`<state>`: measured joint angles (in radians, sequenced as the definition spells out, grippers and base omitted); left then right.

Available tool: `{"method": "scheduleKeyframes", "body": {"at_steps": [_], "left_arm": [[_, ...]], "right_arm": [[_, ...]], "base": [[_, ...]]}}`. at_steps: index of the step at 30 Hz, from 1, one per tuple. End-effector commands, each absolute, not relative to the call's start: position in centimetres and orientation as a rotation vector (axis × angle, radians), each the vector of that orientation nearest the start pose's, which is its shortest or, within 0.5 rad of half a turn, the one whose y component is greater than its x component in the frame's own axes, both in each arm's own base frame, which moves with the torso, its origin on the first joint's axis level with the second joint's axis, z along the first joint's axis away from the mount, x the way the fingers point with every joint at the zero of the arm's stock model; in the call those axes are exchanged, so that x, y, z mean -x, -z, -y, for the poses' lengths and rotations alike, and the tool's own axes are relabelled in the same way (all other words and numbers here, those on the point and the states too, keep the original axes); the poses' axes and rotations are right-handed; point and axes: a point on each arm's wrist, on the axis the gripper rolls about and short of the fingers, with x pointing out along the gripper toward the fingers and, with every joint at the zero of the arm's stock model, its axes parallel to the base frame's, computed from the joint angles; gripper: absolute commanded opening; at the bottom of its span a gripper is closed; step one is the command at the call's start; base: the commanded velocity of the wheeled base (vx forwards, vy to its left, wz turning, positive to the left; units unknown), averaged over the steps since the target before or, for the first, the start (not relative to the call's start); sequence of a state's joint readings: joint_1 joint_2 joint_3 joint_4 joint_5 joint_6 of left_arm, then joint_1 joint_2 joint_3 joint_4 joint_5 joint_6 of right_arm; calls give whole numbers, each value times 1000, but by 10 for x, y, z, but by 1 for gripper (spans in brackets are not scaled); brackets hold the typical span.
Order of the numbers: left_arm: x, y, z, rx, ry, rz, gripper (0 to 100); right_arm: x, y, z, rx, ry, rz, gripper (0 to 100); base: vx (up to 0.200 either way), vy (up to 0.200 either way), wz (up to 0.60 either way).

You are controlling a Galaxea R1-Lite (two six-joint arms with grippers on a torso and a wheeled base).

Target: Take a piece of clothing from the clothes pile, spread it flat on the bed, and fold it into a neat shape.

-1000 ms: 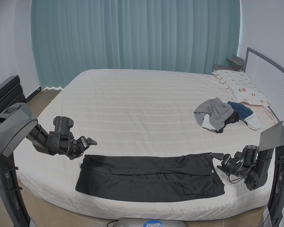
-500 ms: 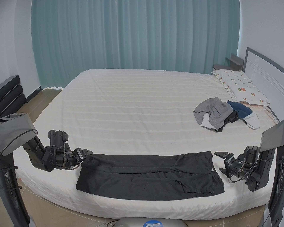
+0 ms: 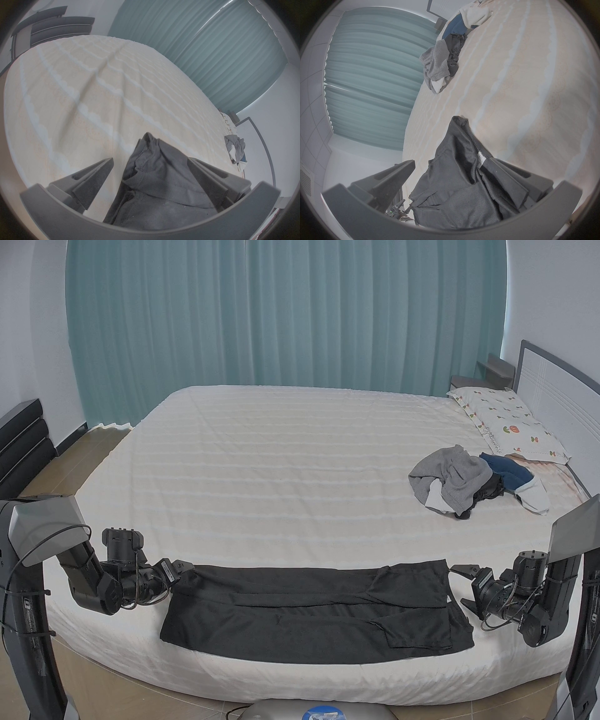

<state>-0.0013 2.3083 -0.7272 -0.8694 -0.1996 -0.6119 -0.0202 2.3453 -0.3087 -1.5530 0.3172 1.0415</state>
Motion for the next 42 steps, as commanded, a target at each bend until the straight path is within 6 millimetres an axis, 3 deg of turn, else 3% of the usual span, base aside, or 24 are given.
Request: {"method": "scheduleKeyframes", "body": {"at_steps": [1,35,36,42], "left_arm": [[-349,25,6,655,-36,-770,100],[-344,31,16,594,-100,-780,100],[-344,31,18,595,-97,-780,0],[-341,32,18,590,-99,-789,0]], "right_arm": [[-289,22,-1,-1094,-19,-584,100],[-289,23,-1,-1091,-19,-585,100],[-289,23,-1,-1091,-19,-585,100],[-289,23,-1,-1091,-19,-585,100]], "base": [[0,0,0],[0,0,0],[0,0,0],[0,0,0]]}}
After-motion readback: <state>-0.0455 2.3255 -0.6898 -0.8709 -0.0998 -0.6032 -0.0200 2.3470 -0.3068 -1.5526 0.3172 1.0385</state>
